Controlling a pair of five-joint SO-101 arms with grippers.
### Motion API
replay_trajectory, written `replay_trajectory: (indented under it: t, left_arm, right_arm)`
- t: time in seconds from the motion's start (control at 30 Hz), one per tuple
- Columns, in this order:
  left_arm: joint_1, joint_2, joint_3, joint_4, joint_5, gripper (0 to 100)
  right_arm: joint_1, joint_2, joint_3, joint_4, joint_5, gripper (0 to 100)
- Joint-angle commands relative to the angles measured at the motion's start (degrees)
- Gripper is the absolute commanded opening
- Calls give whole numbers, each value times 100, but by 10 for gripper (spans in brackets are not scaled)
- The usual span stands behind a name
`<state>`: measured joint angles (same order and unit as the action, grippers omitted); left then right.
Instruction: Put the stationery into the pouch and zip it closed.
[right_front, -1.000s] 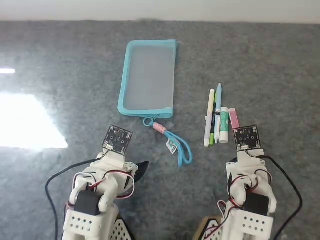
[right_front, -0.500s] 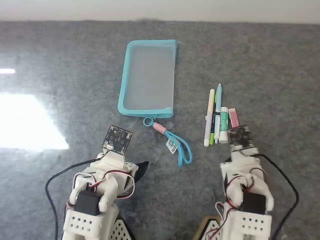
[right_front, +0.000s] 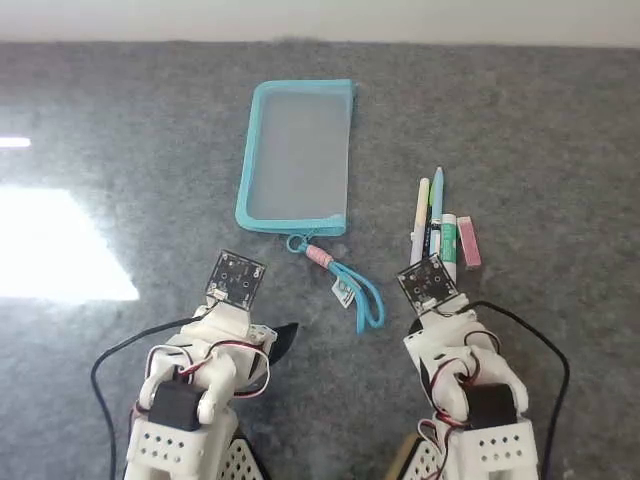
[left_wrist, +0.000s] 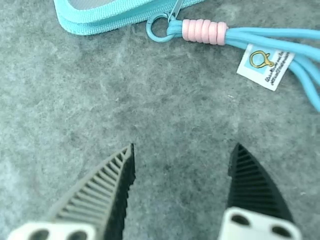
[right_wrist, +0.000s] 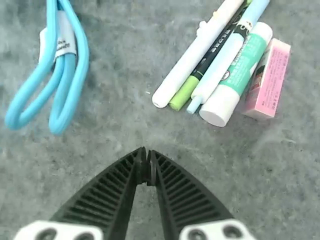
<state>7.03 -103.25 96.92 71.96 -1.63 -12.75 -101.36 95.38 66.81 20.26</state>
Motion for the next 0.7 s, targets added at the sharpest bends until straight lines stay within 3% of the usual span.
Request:
replay_trajectory:
  t: [0.0,0.37,0.43,0.57,0.67]
  left_arm:
    - [44,-105,-48,26,53,291]
    - [396,-105,-48,26,62,291]
    - [396,-105,-48,26,44,291]
    - [396,-105,-48,-62,26,291]
    - [264,-105,-40,-396,-237,291]
  right_arm:
    - [-22,-75,114,514,70,8]
    - [207,-84,105,409,220,8]
    - [356,-84,105,286,879,8]
    - [752,-84,114,22,2963,9]
    - [813,-84,105,-242,2734,9]
